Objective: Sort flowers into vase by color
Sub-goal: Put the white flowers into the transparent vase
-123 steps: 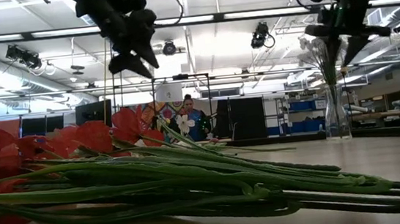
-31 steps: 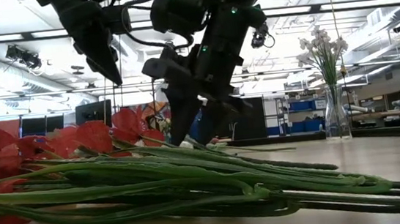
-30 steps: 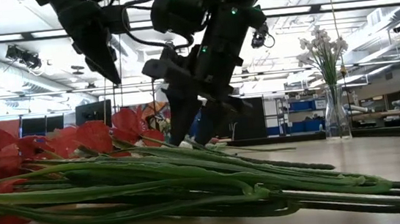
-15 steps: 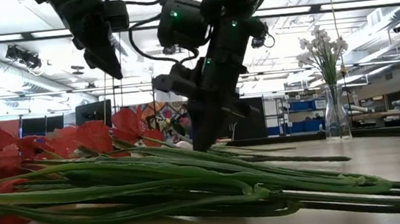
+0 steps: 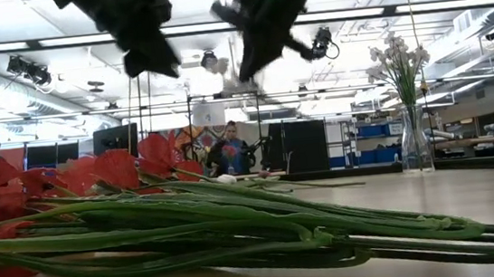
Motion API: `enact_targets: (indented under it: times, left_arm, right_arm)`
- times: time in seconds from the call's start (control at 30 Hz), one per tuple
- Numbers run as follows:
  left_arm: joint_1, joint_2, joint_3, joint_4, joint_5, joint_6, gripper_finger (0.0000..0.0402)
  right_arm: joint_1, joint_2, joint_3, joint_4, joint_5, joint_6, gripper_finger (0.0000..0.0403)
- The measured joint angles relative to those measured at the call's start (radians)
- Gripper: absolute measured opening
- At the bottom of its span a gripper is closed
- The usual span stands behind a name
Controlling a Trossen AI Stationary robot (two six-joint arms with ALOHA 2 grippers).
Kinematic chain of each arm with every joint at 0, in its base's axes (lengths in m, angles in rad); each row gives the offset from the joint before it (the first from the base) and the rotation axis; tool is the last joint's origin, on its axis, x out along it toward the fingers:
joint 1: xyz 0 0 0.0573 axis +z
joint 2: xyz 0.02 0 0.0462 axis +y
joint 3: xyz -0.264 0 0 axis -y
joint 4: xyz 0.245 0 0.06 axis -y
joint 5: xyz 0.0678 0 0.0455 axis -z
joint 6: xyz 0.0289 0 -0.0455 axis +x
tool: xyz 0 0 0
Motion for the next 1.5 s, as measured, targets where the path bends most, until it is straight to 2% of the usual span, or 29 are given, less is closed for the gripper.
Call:
enact_targets:
  times: [0.1,0.2,0.4,0.63,0.9,1.07,1.2,1.5]
  left_arm:
    - [0.053,0.0,0.0,0.125,0.063,-0.065,0.0194]
    - [0.091,0.0,0.0,0.234,0.115,-0.089,0.0187]
    - [0.125,0.017,-0.001,0.44,0.138,-0.09,0.018]
    - [0.13,0.016,0.0,0.671,0.167,-0.089,0.018]
    - [0.125,0.034,0.0,0.725,0.167,-0.136,0.018]
    - [0.098,0.089,0.0,0.829,0.186,-0.168,0.0177]
    - [0.077,0.106,0.0,0.874,0.19,-0.169,0.0145]
    - [0.072,0.112,0.0,0.884,0.203,-0.168,0.0013]
  right_arm:
    - [-0.049,-0.073,0.0,0.077,0.019,-0.088,0.0002]
    - [-0.095,-0.137,0.0,0.216,-0.017,-0.197,0.0002]
    - [-0.169,-0.199,0.0,0.475,-0.21,-0.322,0.0002]
    - [-0.211,-0.208,0.0,0.64,-0.435,-0.357,0.0002]
    - [-0.218,-0.208,0.0,0.727,-0.579,-0.435,0.0002]
    - [-0.218,-0.206,0.0,0.731,-0.63,-0.467,0.0002]
    - [-0.218,-0.205,0.0,0.733,-0.638,-0.477,0.0002]
    - [-0.22,-0.205,0.0,0.718,-0.65,-0.481,0.0006]
